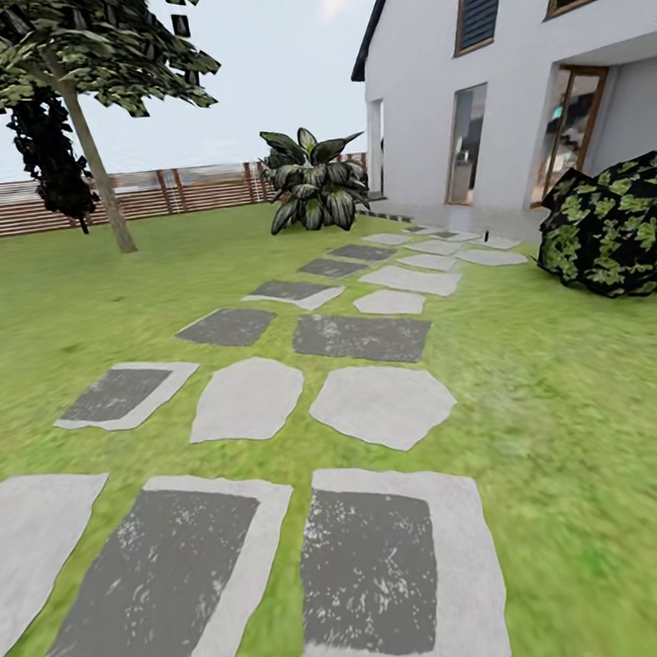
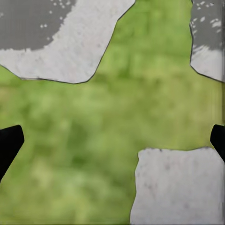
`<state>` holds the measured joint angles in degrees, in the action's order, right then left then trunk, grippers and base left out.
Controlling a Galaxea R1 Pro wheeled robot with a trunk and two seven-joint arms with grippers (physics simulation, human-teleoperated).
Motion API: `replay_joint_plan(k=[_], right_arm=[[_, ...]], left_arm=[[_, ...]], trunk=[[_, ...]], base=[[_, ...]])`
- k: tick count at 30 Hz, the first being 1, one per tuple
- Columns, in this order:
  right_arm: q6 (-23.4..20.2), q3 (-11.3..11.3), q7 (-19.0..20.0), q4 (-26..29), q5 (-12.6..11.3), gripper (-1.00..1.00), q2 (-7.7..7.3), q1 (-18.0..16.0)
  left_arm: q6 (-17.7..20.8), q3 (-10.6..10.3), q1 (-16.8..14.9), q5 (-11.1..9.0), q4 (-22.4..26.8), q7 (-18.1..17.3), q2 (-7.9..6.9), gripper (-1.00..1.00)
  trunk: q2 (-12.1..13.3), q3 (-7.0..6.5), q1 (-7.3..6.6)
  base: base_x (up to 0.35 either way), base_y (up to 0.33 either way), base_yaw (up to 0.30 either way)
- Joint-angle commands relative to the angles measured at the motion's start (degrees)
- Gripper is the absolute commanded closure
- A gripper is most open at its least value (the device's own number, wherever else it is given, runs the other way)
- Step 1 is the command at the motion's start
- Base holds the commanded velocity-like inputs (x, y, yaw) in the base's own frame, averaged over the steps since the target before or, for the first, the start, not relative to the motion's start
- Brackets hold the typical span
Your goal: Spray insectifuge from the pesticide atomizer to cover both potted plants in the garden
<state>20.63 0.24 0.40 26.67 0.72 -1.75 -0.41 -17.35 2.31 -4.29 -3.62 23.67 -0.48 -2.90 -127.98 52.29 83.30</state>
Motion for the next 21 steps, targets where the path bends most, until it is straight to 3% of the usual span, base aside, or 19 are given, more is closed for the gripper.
replay_joint_plan(k=[1,14,21], right_arm=[[0.17,0.00,0.04,-0.04,0.07,-1.00,-0.01,-0.03],[0.18,-0.08,0.04,0.04,-0.02,-1.00,-0.01,-0.03],[0.11,-0.10,0.14,0.12,-0.09,-1.00,0.05,-0.03]], left_arm=[[-0.17,-0.03,-0.04,-0.36,-0.03,-0.05,0.00,-1.00],[-0.17,-0.03,-0.04,-0.34,-0.03,-0.05,0.00,-1.00],[-0.16,-0.03,-0.02,-0.36,-0.03,-0.05,-0.05,-1.00]], trunk=[[-0.02,0.05,0.02],[-0.02,0.05,0.02],[-0.02,0.05,0.02]], base=[[0.340,-0.081,0.000],[0.340,-0.081,-0.004],[0.339,-0.081,-0.192]])
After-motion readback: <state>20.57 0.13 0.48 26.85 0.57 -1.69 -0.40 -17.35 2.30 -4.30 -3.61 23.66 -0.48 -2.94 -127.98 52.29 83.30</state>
